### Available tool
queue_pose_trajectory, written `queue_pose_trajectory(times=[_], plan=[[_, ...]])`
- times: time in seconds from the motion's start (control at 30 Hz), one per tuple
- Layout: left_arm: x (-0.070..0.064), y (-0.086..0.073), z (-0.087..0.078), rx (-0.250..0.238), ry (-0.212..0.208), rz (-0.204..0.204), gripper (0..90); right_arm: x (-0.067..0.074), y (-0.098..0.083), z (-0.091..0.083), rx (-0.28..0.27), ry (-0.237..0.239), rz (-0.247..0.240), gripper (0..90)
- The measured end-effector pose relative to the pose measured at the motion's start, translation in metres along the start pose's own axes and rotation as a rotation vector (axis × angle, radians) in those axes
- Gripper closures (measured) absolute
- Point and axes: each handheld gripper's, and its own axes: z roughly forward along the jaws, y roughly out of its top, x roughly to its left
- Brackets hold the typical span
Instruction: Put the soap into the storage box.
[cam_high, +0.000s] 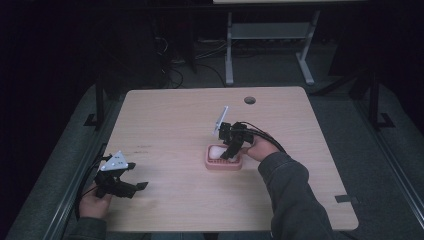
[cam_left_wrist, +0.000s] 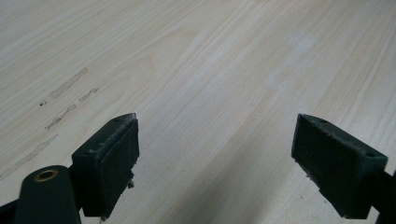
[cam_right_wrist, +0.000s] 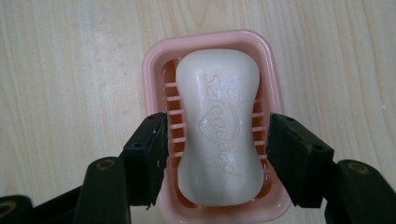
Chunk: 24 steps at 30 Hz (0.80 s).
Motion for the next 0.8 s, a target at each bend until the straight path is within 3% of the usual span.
queue_pose_trajectory(times=[0.8], plan=[[0.000, 0.000, 0.001, 0.005, 0.001, 0.006, 14.9, 0.001, -0.023, -0.012, -0.040, 0.003, 0.050, 36.3]])
